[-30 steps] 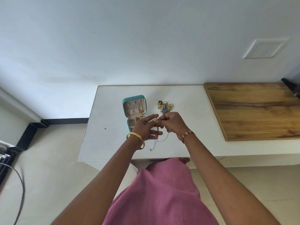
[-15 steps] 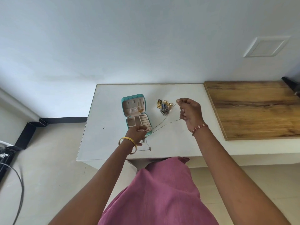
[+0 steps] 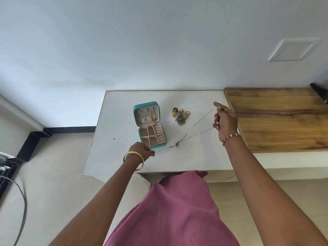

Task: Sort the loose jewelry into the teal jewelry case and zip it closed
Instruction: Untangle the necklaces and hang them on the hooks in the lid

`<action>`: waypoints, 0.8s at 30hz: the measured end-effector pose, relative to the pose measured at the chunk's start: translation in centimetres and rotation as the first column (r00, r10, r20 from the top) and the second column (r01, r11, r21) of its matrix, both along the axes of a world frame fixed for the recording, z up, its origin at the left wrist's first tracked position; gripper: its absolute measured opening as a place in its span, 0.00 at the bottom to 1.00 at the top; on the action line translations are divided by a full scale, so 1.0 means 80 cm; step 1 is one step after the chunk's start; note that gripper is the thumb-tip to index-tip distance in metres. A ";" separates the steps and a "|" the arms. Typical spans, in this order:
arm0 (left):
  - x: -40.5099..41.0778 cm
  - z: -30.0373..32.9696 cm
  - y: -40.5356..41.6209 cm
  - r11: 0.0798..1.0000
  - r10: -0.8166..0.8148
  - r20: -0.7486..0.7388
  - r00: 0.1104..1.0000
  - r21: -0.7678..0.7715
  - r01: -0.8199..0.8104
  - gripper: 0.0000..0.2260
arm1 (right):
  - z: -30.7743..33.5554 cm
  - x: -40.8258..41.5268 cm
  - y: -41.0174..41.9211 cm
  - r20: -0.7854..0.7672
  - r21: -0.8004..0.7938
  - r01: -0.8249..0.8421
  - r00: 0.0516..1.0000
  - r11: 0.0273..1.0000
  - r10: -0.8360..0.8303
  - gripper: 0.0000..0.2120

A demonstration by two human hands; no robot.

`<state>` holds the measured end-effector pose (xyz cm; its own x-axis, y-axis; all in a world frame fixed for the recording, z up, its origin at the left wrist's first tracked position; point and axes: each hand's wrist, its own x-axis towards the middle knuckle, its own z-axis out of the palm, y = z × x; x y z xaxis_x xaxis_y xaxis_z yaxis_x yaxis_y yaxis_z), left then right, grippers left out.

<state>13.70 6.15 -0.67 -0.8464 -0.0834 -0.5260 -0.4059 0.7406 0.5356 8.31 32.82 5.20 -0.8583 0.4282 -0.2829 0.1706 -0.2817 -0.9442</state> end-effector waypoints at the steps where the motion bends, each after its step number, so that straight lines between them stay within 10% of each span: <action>1: 0.001 -0.002 -0.004 0.999 0.029 -0.005 1.000 -0.021 -0.029 0.09 | -0.002 -0.001 0.006 0.006 0.009 0.012 1.000 1.000 -0.012 0.12; 16: 0.015 -0.014 -0.001 0.970 0.113 -0.101 0.988 -0.203 -0.131 0.10 | -0.036 0.003 0.023 0.109 0.275 -0.123 0.989 0.953 0.097 0.18; 24: 0.020 -0.022 0.026 0.957 -0.025 -0.115 0.993 -0.289 -0.009 0.11 | -0.073 0.018 0.007 0.379 0.502 -0.421 0.892 0.755 0.246 0.11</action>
<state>15.26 8.23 -2.44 -0.9015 -0.2103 -0.3781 -0.3470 0.8735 0.3414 9.79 33.37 -0.68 -0.9002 0.2838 -0.3302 0.4244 0.4024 -0.8111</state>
